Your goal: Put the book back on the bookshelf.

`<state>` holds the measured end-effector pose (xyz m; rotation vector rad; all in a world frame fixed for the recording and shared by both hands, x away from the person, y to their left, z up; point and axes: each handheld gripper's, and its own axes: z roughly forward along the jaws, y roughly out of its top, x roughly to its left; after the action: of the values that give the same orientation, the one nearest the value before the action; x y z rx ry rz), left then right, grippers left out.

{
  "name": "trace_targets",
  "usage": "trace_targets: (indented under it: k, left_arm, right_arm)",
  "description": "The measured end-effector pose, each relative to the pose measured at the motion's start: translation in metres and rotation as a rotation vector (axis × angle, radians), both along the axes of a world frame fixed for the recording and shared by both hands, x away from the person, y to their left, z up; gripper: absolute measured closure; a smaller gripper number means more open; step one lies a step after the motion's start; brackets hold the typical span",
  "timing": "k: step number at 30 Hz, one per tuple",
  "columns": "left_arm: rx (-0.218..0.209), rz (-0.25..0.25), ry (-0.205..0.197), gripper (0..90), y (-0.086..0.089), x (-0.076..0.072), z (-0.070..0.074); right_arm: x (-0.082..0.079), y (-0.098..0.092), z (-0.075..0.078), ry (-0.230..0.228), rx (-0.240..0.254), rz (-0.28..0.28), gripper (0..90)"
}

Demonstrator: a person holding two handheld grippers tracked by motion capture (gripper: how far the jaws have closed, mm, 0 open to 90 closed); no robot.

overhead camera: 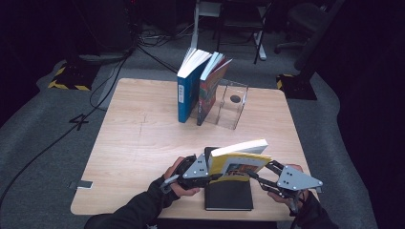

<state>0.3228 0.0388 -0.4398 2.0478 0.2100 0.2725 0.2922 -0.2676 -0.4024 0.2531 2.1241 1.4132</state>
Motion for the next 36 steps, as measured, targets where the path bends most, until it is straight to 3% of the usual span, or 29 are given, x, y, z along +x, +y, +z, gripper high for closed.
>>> trace_targets:
  k: [3,6,8,12,17,22,24,28,31,36]
  left_arm:
    - [-0.004,-0.002,0.001,74.4,-0.001,-0.002,0.000]
    - [-0.008,-0.011,0.007,75.1,0.000,-0.002,-0.001]
    - [-0.005,-0.008,0.004,75.3,-0.001,-0.003,-0.001]
    - [-0.009,-0.009,0.004,75.0,-0.002,-0.006,-0.001]
    - [-0.020,-0.002,0.005,74.4,-0.001,-0.005,-0.002]
    - [-0.027,0.000,0.002,71.3,-0.003,-0.005,-0.001]
    - [-0.046,0.011,0.009,70.7,-0.006,-0.006,0.002]
    - [-0.060,0.010,-0.001,70.0,-0.008,-0.007,0.011]
    - [-0.105,0.016,0.015,67.5,-0.009,-0.006,0.020]
    - [-0.129,0.009,-0.001,64.2,-0.009,-0.004,0.032]
  right_arm:
    - [-0.002,-0.011,-0.001,0.010,0.028,-0.037,59.8]
    - [-0.001,-0.016,-0.003,0.028,0.017,-0.097,50.9]
    - [0.003,-0.017,-0.007,0.086,0.033,-0.088,46.2]
    - [0.012,-0.010,-0.015,0.142,0.014,-0.074,37.9]
    - [0.015,0.002,-0.022,0.162,0.011,-0.054,41.7]
    - [0.013,0.009,-0.026,0.153,0.007,-0.045,44.8]
    - [0.013,0.009,-0.026,0.159,0.014,-0.044,46.0]
    - [0.014,0.008,-0.026,0.163,0.017,-0.038,46.6]
    - [0.014,0.009,-0.025,0.163,0.016,-0.037,46.6]
    - [0.015,0.008,-0.025,0.168,0.017,-0.034,47.3]
